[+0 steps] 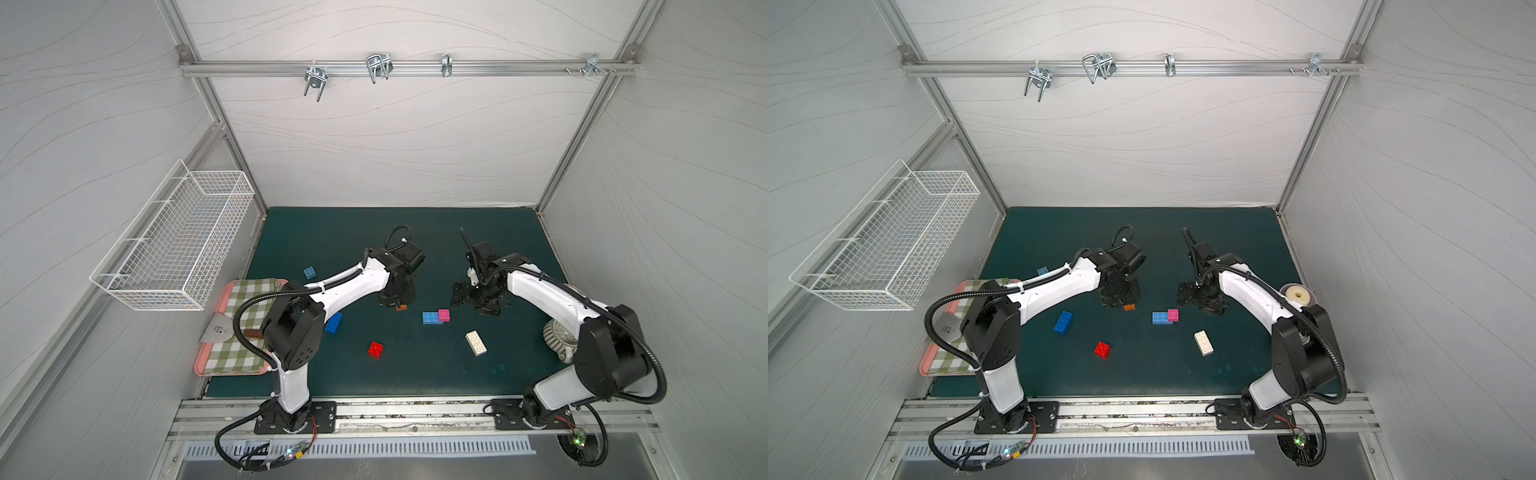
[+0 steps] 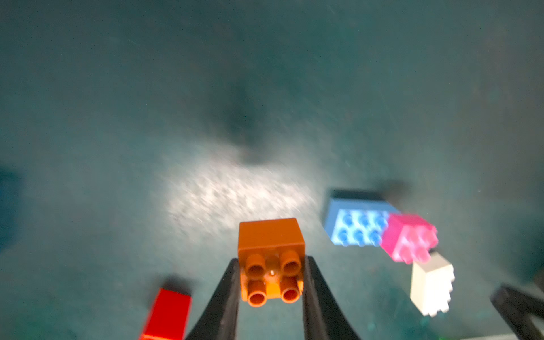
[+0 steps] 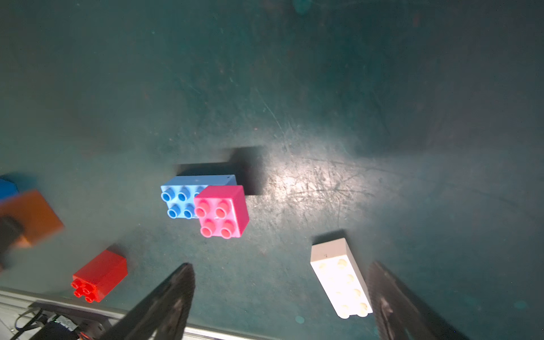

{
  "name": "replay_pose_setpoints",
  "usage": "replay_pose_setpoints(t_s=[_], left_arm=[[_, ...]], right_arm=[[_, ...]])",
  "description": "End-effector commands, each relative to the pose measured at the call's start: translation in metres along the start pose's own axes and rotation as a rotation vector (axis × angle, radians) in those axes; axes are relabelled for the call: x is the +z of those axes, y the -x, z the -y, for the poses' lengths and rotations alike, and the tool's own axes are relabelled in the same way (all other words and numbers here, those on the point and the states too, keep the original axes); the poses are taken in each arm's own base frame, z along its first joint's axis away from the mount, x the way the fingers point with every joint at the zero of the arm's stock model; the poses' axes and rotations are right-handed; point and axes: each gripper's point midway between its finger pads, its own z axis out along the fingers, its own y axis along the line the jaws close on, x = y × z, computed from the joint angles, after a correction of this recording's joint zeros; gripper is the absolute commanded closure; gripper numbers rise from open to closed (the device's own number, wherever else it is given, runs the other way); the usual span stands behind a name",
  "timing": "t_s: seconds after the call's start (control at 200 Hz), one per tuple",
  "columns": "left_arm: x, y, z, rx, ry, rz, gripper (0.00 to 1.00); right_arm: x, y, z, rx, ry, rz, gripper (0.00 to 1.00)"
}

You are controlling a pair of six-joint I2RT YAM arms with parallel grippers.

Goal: Assemble a carrot with lego
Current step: Pick up the lego brick from the center of the board, then assemble the lego brick with the lego brick.

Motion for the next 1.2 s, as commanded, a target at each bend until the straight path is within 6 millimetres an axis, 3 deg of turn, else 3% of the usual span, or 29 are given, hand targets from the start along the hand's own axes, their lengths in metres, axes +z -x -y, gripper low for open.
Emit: replay_pose_setpoints(t_s=[0.0,0.155,0.555,1.196], left_arm=[[0.003,-0.011,0.015,-0.005,0.008,-0.026,0.77],[0.011,-0.02,0.027,0.02,0.004,-0.039,0.78],[0.028,-0.015,0.055,0.048,-0.003,-0.041,0.8],[0.054,-0.025,0.05,0.057,0.072,-0.076,0.83]], right_arm=[[-0.006,0.0,0.002,0.046,0.044,0.021,0.06],[-0.006,-0.003,0.013,0.088,0.061,0.024,0.05],[-0.007,0.001,0.031,0.136,0.088,0.027,0.02],[-0.012,0.003,0.037,0.132,0.087,0.04,0.01]])
